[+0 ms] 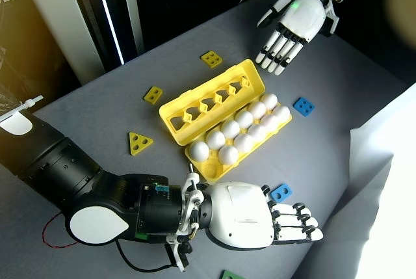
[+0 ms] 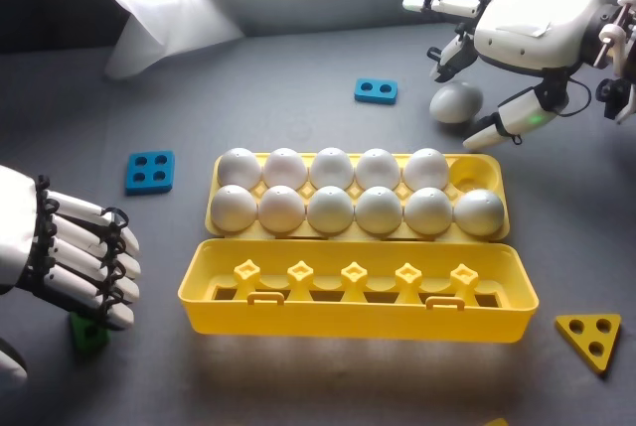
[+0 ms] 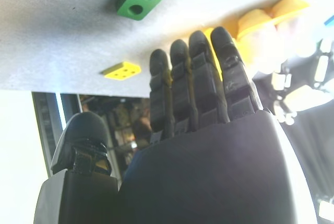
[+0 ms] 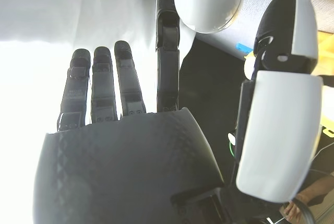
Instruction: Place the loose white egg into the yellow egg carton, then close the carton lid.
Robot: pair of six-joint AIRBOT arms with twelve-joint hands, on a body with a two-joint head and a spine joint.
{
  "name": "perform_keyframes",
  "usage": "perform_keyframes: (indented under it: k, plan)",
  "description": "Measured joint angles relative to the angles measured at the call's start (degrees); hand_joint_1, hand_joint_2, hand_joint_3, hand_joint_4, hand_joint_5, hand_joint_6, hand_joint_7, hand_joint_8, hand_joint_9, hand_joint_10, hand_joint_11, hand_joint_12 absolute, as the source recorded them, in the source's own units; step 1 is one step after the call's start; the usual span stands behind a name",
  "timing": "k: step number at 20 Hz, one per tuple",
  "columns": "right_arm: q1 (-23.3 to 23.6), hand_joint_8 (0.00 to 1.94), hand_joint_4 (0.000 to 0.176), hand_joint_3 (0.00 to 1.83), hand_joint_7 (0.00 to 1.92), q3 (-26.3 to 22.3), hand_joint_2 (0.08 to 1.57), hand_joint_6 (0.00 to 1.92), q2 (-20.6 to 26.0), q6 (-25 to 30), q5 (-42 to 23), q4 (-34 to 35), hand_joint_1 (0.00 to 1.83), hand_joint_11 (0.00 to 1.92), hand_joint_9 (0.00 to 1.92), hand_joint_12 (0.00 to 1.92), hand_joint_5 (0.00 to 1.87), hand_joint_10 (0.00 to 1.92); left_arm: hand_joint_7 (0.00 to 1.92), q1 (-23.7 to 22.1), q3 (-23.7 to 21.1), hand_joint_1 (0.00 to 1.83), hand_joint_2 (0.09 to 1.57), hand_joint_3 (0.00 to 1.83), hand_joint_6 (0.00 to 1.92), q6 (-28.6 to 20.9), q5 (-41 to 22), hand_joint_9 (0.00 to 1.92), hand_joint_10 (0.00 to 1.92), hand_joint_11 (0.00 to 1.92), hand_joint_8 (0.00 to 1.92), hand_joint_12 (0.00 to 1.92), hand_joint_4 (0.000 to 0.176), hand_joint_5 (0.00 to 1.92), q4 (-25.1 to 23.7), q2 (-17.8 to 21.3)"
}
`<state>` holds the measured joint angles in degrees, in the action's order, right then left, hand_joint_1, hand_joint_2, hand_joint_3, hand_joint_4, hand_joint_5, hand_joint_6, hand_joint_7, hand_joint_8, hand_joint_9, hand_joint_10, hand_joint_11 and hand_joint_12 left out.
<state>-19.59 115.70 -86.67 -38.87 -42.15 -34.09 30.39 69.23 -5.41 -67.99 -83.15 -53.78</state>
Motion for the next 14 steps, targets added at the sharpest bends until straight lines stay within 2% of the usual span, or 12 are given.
perform_keyframes:
  k: [2, 3, 4, 5, 6, 7, 8, 9, 10, 11, 12, 14]
  plan:
    - [0.0, 0.0, 0.161, 0.0, 0.08, 0.0, 0.81, 0.01, 0.0, 0.0, 0.0, 0.0, 0.6, 0.0, 0.0, 0.0, 0.89, 0.0, 0.38, 0.0, 0.0, 0.0, 1.33, 0.0, 0.01, 0.0, 0.0, 0.33, 0.01, 0.0, 0.01, 0.63, 0.0, 0.43, 0.0, 0.0]
    - [0.0, 0.0, 0.155, 0.0, 0.09, 0.0, 0.8, 0.02, 0.0, 0.0, 0.0, 0.0, 0.63, 0.0, 0.0, 0.0, 0.92, 0.0, 0.38, 0.0, 0.0, 0.0, 1.33, 0.0, 0.0, 0.0, 0.0, 0.33, 0.0, 0.0, 0.0, 0.64, 0.0, 0.43, 0.0, 0.0]
    - [0.0, 0.01, 0.16, 0.0, 0.1, 0.0, 0.79, 0.03, 0.0, 0.0, 0.0, 0.0, 0.65, 0.0, 0.0, 0.0, 0.95, 0.0, 0.35, 0.0, 0.0, 0.0, 1.33, 0.0, 0.0, 0.0, 0.0, 0.3, 0.0, 0.0, 0.0, 0.59, 0.0, 0.41, 0.0, 0.0]
    - [0.0, 0.01, 0.153, 0.0, 0.1, 0.0, 0.8, 0.03, 0.0, 0.0, 0.0, 0.0, 0.67, 0.0, 0.0, 0.0, 0.96, 0.0, 0.35, 0.0, 0.0, 0.0, 1.34, 0.0, 0.0, 0.0, 0.0, 0.3, 0.0, 0.0, 0.0, 0.56, 0.0, 0.41, 0.0, 0.0]
    - [0.0, 0.01, 0.158, 0.0, 0.1, 0.0, 0.81, 0.03, 0.0, 0.0, 0.0, 0.0, 0.69, 0.0, 0.0, 0.0, 0.97, 0.0, 0.38, 0.0, 0.0, 0.0, 1.33, 0.0, 0.0, 0.0, 0.0, 0.32, 0.0, 0.0, 0.0, 0.6, 0.0, 0.43, 0.0, 0.0]
    - [0.0, 0.0, 0.153, 0.0, 0.12, 0.0, 0.8, 0.02, 0.0, 0.0, 0.0, 0.2, 0.73, 0.0, 0.0, 0.0, 1.02, 0.0, 0.34, 0.0, 0.0, 0.0, 1.33, 0.0, 0.0, 0.0, 0.0, 0.28, 0.0, 0.0, 0.0, 0.53, 0.0, 0.41, 0.0, 0.0]
    - [0.0, 0.0, 0.169, 0.0, 0.13, 0.0, 0.8, 0.02, 0.0, 0.0, 0.0, 0.2, 0.77, 0.0, 0.0, 0.0, 1.1, 0.0, 0.33, 0.0, 0.0, 0.0, 1.33, 0.0, 0.0, 0.0, 0.0, 0.27, 0.0, 0.0, 0.0, 0.5, 0.0, 0.4, 0.0, 0.0]
    - [0.0, 0.0, 0.175, 0.0, 0.12, 0.0, 0.81, 0.02, 0.0, 0.0, -0.1, 0.3, 0.76, 0.0, 0.0, 0.0, 1.12, 0.0, 0.28, 0.0, 0.0, 0.0, 1.33, 0.0, 0.0, 0.0, 0.0, 0.23, 0.0, 0.0, 0.0, 0.43, 0.0, 0.34, 0.0, 0.0]
    - [0.0, 0.0, 0.176, 0.0, 0.12, 0.0, 0.81, 0.03, 0.0, 0.0, -0.2, 0.4, 0.77, 0.0, 0.0, 0.0, 1.15, 0.0, 0.29, 0.0, 0.0, 0.0, 1.33, 0.0, 0.0, 0.0, 0.0, 0.24, 0.0, 0.0, 0.0, 0.47, 0.0, 0.35, 0.0, 0.0]
    - [0.0, 0.01, 0.176, 0.0, 0.14, 0.0, 0.82, 0.05, 0.0, 0.0, -0.3, 0.5, 0.82, 0.0, 0.0, 0.0, 1.22, 0.0, 0.25, 0.0, 0.0, 0.0, 1.33, 0.0, 0.0, 0.0, 0.0, 0.2, 0.0, 0.0, 0.01, 0.36, 0.0, 0.3, 0.0, 0.0]
    - [0.0, 0.01, 0.176, 0.01, 0.17, 0.0, 0.92, 0.13, 0.0, 0.0, -0.4, 0.5, 1.05, 0.0, 0.01, 0.0, 1.39, 0.0, 0.23, 0.0, 0.0, 0.0, 1.32, 0.0, 0.0, 0.0, 0.0, 0.17, 0.0, 0.0, 0.0, 0.31, 0.0, 0.28, 0.0, 0.0]
    - [0.0, 0.0, 0.176, 0.0, 0.19, 0.0, 0.95, 0.1, 0.0, 0.1, -0.5, 0.6, 1.11, 0.0, 0.0, 0.0, 1.46, 0.0, 0.26, 0.0, 0.0, 0.0, 1.33, 0.0, 0.01, 0.0, 0.0, 0.2, 0.01, 0.0, 0.01, 0.38, 0.0, 0.31, 0.0, 0.0]
